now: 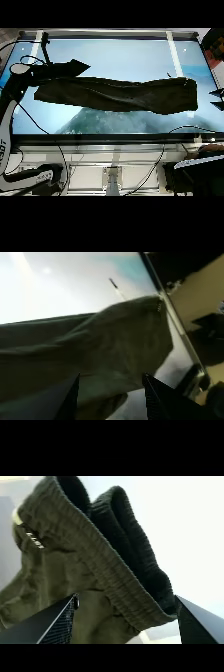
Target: Fold the clothes and pants, and hang the long-sleeved shirts on hangers.
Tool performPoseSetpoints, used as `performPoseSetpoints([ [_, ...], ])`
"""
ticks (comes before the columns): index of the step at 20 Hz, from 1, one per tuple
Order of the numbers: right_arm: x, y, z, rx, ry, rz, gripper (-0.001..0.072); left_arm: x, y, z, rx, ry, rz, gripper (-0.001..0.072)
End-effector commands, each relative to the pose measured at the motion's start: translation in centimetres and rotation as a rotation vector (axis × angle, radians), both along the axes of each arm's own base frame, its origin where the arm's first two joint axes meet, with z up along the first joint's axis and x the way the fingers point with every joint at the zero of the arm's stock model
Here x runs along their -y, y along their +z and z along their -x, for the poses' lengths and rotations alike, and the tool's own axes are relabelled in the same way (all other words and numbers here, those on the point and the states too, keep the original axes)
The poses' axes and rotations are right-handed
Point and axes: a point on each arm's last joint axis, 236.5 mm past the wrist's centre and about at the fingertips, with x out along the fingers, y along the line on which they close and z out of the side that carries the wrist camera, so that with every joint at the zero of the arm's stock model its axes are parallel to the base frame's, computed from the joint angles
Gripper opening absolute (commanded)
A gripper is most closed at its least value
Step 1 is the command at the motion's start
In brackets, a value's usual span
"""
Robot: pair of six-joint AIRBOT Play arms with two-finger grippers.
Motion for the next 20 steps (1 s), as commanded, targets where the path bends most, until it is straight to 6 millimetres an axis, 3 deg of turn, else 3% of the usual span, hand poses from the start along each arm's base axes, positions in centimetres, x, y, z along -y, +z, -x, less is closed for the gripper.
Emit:
performPoseSetpoints([
  [1, -1.4, -1.9, 0.1, -0.047, 0.082, -0.026, 0.0693, 2.5, 0.3, 1.1, 0.006, -0.051, 0.01, 0.047],
  [5, -4.3, -2.9, -1.8, -0.014, 0.217, -0.077, 0.0676, 3.3, 0.5, 1.5, 0.004, -0.068, 0.02, 0.047],
  [8, -5.2, -4.5, -3.6, -0.019, 0.252, -0.061, 0.0676, 3.5, 1.1, 1.5, 0.003, -0.065, 0.05, 0.047],
  [10, -4.9, -5.3, -4.3, -0.033, 0.273, -0.028, 0.0676, 3.6, 1.2, 1.6, 0.002, -0.067, 0.055, 0.0469],
  [15, -2.9, -4.8, -5.9, 0.003, 0.247, 0.046, 0.0675, 4.1, 1.2, 1.9, 0.002, -0.078, 0.055, 0.047],
  [20, -3.9, -7.0, -5.1, -0.037, 0.275, -0.021, 0.0675, 4.6, 1.2, 2.1, 0.001, -0.09, 0.055, 0.047],
])
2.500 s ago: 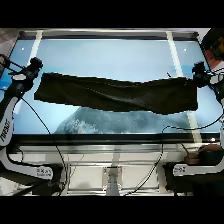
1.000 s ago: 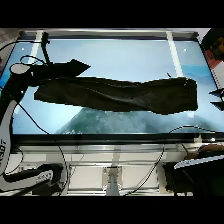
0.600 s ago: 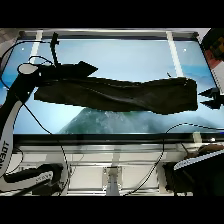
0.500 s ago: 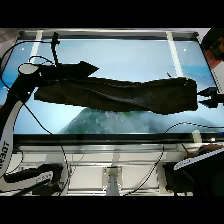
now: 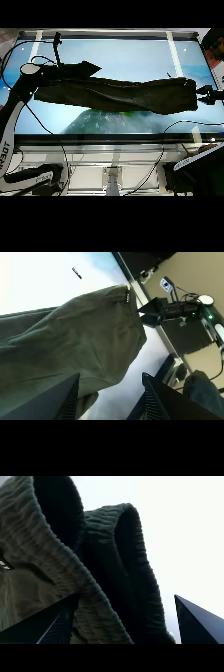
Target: Fold the clothes and pants, and hang the long-sleeved shirts on hangers.
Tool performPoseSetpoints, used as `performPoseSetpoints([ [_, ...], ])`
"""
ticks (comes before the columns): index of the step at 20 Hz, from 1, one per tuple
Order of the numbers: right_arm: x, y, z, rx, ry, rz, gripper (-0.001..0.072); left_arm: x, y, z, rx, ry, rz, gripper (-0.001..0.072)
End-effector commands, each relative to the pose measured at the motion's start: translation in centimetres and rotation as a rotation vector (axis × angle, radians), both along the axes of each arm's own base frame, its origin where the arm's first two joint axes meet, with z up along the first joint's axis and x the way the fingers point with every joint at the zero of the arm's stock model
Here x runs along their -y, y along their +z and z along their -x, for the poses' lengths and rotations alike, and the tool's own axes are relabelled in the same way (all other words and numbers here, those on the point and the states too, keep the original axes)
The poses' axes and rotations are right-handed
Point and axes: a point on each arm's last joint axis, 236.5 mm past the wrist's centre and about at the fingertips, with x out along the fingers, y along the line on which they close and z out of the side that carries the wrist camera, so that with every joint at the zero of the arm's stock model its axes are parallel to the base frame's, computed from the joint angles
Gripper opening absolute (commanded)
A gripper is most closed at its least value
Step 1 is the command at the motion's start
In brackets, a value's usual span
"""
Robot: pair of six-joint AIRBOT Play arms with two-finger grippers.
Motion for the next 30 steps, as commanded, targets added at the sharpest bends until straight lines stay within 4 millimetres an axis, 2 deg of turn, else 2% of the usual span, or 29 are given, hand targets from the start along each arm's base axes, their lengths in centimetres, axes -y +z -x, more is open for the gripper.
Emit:
performPoseSetpoints([
  [1, -0.9, -1.4, 0.4, -0.028, 0.028, -0.043, 0.0674, 0.4, 0.1, 0.2, 0.001, -0.009, 0.001, 0.047],
  [5, -3.5, -2.9, 0.2, -0.06, 0.093, -0.083, 0.0671, 0.6, 0.1, 0.3, 0.001, -0.013, 0.001, 0.0469],
  [8, -5.8, -3.2, -0.3, -0.064, 0.161, -0.092, 0.0645, 0.6, 0.1, 0.3, 0.001, -0.013, 0.001, 0.0468],
  [10, -6.8, -3.1, -0.6, -0.064, 0.187, -0.093, 0.0537, 0.6, 0.1, 0.3, 0.001, -0.013, 0.001, 0.0465],
  [11, -7.2, -3.1, -0.8, -0.063, 0.196, -0.094, 0.0535, 0.6, 0.0, 0.3, -0.001, -0.012, 0.001, 0.0464],
  [12, -7.4, -3.1, -0.9, -0.062, 0.2, -0.096, 0.0481, 0.8, -0.2, 0.3, -0.005, -0.015, 0.0, 0.0464],
  [15, -8.1, -2.1, -1.9, -0.026, 0.183, -0.129, 0.0025, 2.5, -1.9, -0.1, -0.044, -0.005, -0.01, 0.0464],
  [18, -8.0, -0.6, -2.2, -0.017, 0.151, -0.147, 0.0024, 6.3, -5.1, -0.4, -0.108, 0.014, -0.028, 0.0464],
  [22, -7.8, 1.9, -2.6, -0.011, 0.118, -0.121, 0.0023, 12.4, -9.9, 0.4, -0.137, 0.035, -0.082, 0.0463],
  [24, -8.1, 3.2, -2.9, -0.006, 0.11, -0.112, 0.0023, 15.2, -12.4, 1.6, -0.179, 0.043, -0.103, 0.0462],
  [27, -8.9, 4.8, -3.3, 0.009, 0.119, -0.093, 0.0024, 19.1, -15.7, 4.4, -0.231, -0.033, -0.135, 0.046],
  [30, -10.2, 6.1, -3.7, 0.016, 0.134, -0.084, 0.0023, 21.8, -17.2, 5.4, -0.247, -0.081, -0.146, 0.0359],
])
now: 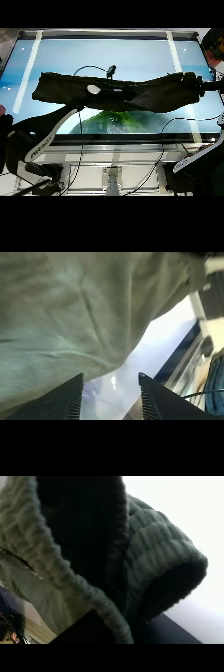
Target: Fold the clothes and pants, and hang the long-sleeved shirts on hangers.
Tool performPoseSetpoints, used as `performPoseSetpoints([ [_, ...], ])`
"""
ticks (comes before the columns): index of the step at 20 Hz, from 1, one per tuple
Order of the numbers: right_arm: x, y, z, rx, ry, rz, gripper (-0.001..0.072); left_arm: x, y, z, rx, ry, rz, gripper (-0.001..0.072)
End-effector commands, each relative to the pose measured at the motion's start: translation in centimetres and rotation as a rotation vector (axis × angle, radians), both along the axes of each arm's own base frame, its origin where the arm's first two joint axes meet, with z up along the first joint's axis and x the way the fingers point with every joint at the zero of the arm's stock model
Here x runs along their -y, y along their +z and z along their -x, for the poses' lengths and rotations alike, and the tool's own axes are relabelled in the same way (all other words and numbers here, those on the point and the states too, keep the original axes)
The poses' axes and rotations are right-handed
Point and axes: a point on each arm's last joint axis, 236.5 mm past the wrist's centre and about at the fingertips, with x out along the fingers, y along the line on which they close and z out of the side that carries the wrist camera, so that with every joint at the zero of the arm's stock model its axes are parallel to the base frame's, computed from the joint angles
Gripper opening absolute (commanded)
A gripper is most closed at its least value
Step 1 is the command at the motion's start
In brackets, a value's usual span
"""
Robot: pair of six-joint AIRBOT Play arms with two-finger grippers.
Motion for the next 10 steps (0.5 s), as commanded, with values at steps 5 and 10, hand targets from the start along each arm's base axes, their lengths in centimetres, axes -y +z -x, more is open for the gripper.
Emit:
performPoseSetpoints([
  [5, -3.9, 4.3, -1.2, 0.044, 0.045, 0.024, 0.0024, 3.1, -5.6, 0.4, -0.117, -0.009, -0.083, 0.0359],
  [10, -8.1, 7.5, -2.1, 0.112, 0.118, 0.027, 0.0024, 1.9, -9.0, -0.9, -0.18, 0.03, -0.169, 0.0241],
])
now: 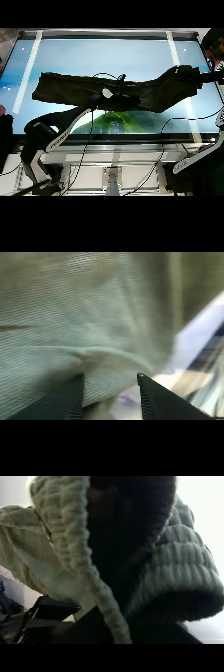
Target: Fold the clothes and pants, and hang the long-sleeved shirts on hangers.
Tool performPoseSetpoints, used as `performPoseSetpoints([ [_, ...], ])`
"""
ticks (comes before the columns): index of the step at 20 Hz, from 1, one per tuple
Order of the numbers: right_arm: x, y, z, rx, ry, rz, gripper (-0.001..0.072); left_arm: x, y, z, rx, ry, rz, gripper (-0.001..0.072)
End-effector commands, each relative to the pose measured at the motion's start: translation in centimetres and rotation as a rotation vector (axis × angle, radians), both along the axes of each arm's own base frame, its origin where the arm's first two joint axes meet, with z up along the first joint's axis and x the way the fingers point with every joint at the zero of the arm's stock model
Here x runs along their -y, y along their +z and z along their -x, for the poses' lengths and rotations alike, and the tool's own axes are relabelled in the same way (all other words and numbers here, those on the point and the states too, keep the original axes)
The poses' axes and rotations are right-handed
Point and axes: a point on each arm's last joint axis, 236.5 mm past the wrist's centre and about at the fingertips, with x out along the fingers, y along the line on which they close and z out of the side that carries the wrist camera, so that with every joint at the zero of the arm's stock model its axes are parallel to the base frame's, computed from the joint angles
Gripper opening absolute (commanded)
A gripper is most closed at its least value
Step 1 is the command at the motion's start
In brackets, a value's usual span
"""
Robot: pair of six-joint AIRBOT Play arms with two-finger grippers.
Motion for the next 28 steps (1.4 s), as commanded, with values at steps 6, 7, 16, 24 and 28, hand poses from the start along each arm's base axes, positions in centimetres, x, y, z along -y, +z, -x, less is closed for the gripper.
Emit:
performPoseSetpoints([
  [6, -6.6, 1.8, -0.9, 0.038, 0.122, 0.002, 0.0024, 0.1, 1.4, -4.0, 0.034, 0.053, 0.011, 0.0073],
  [7, -7.1, 1.8, -0.9, 0.04, 0.131, 0.002, 0.0024, 0.2, 1.6, -4.5, 0.041, 0.055, 0.016, 0.0033],
  [16, -8.8, 3.7, -1.4, 0.066, 0.125, -0.063, 0.0023, 0.7, -2.9, -3.2, -0.068, 0.027, -0.001, 0.0009],
  [24, -13.0, 10.7, -1.0, 0.161, 0.14, -0.173, 0.0023, -1.6, 2.3, -7.9, 0.028, 0.092, 0.06, 0.0006],
  [28, -17.0, 9.3, 0.0, 0.068, 0.174, -0.059, 0.0023, -9.2, 10.4, -12.5, 0.262, 0.156, -0.044, 0.0004],
])
